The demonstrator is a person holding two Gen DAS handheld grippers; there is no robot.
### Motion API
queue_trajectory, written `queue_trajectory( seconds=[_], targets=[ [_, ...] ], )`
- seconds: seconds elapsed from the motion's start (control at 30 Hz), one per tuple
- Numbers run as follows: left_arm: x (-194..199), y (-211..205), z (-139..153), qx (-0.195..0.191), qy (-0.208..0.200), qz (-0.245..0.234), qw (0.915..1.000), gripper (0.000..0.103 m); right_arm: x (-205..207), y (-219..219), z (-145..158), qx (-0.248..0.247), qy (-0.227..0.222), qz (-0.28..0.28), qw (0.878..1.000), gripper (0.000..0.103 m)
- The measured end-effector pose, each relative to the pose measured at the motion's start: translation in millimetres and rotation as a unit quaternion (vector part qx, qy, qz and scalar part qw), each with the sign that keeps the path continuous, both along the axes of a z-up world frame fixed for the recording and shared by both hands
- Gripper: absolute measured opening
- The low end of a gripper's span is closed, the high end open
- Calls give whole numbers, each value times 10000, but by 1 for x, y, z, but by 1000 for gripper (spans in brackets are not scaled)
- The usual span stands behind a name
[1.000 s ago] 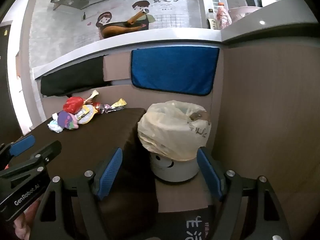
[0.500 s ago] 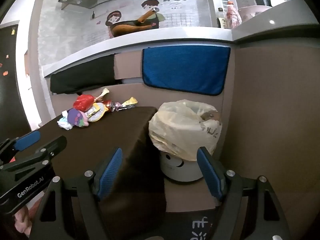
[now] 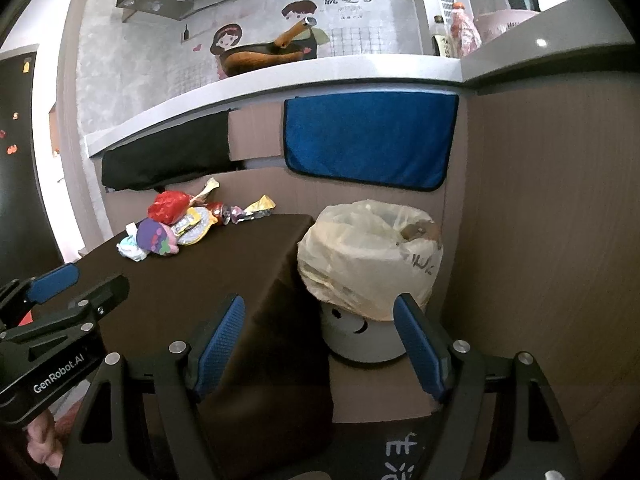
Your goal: Collect trash
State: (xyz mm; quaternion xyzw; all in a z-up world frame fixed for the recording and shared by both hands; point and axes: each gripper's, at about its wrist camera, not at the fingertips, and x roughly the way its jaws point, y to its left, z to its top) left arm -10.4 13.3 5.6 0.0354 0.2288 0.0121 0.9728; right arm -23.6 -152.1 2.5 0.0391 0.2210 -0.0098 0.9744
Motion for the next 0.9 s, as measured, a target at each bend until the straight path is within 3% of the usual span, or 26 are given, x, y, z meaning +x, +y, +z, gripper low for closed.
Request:
queue_trajectory(
  seconds=[0.9],
  targets=[
    [5,-4,-5,38,122,106,9999,67,0,1,-3,104,127,85,9998,75]
  ],
)
